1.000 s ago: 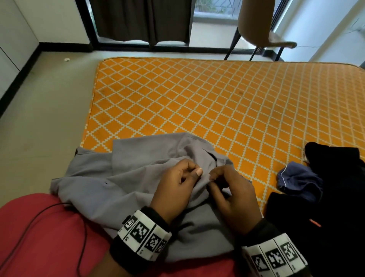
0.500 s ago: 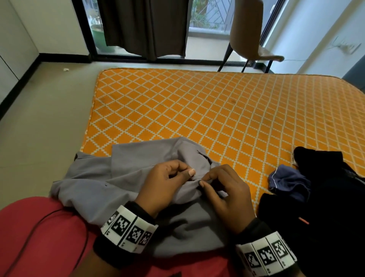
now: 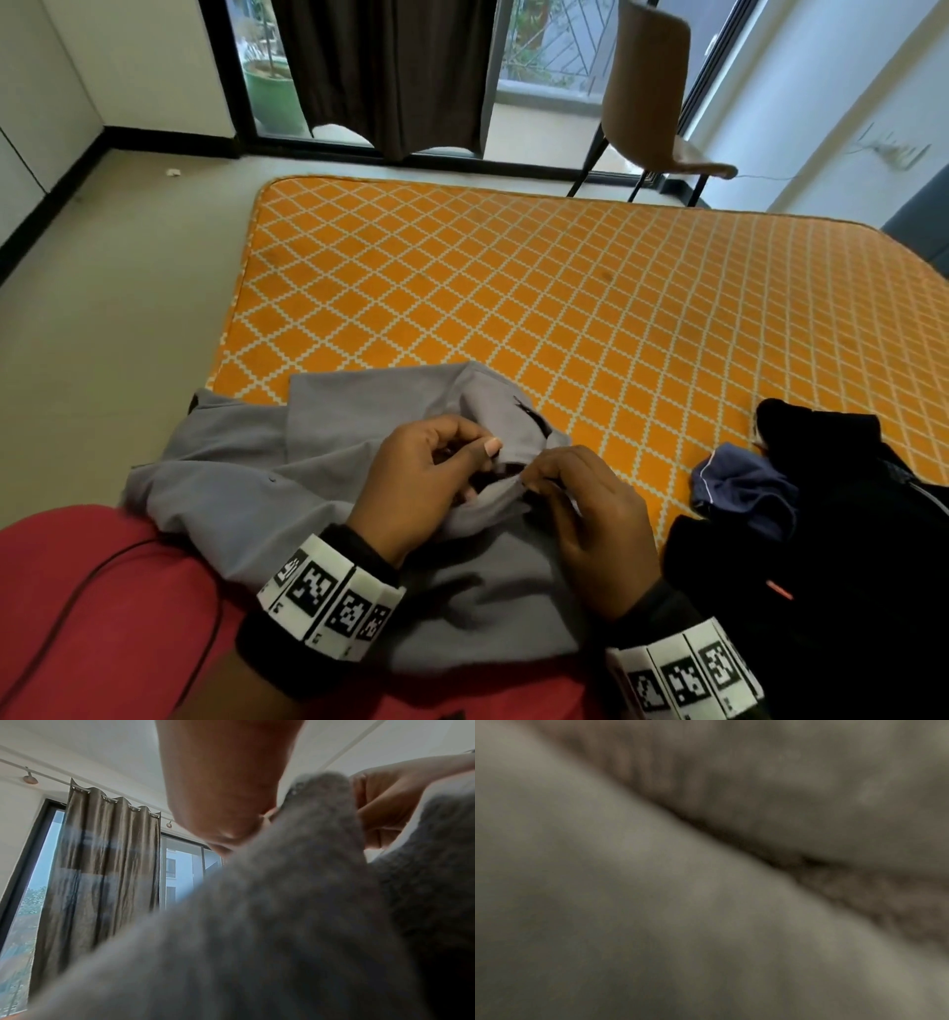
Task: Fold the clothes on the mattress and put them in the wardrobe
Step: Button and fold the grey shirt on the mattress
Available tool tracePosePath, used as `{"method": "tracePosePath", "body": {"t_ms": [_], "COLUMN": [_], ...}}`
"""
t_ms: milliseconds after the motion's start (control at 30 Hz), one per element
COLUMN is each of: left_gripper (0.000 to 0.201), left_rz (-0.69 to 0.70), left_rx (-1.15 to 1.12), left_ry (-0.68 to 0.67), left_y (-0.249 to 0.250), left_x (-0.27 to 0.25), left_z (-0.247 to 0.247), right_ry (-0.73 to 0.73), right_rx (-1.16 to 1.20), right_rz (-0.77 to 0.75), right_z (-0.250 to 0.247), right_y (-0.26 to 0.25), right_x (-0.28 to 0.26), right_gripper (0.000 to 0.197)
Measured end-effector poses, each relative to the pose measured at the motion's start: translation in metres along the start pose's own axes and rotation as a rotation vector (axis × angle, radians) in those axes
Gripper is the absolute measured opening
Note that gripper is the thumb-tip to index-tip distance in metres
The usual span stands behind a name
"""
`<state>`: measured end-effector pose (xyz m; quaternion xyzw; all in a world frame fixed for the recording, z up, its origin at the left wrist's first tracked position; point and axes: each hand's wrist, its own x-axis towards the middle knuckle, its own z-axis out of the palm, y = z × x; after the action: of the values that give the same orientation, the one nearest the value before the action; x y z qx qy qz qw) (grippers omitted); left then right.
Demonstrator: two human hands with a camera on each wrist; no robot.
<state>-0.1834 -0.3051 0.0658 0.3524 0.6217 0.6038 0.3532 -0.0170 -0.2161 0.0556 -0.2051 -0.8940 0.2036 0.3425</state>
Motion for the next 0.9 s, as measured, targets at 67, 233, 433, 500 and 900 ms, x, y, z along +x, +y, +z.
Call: {"method": "tracePosePath", "body": {"t_ms": [67, 233, 433, 500, 900], "left_gripper": [0.011, 0.013, 0.016, 0.017, 0.022], "left_rz": [-0.022, -0.081, -0.137, -0.156, -0.211], "left_rx": [-0.016, -0.136, -0.185, -0.17, -0.123], "left_ry": [-0.009, -0.061, -0.112, -0.114, -0.126], "left_y": [-0.001, 0.001, 0.005, 0.006, 0.006], "left_x": [0.0, -0.002, -0.003, -0.002, -0.002], "left_z": [0.002, 0.007, 0.006, 0.005, 0.002], "right_ry": [-0.004, -0.028, -0.016, -0.003, 0.029], "right_rx": [0.045, 0.057, 0.108, 0.096, -0.007], "right_rz": [-0.003, -0.041, -0.037, -0.042, -0.007], "right_z": [-0.001, 0.001, 0.001, -0.001, 0.004], "right_y": [-0.003, -0.008, -0.008, -0.01, -0.01], "right_x": [-0.001, 0.0, 0.002, 0.002, -0.003], "right_gripper": [0.013, 0.009, 0.015, 0.016, 0.012]}}
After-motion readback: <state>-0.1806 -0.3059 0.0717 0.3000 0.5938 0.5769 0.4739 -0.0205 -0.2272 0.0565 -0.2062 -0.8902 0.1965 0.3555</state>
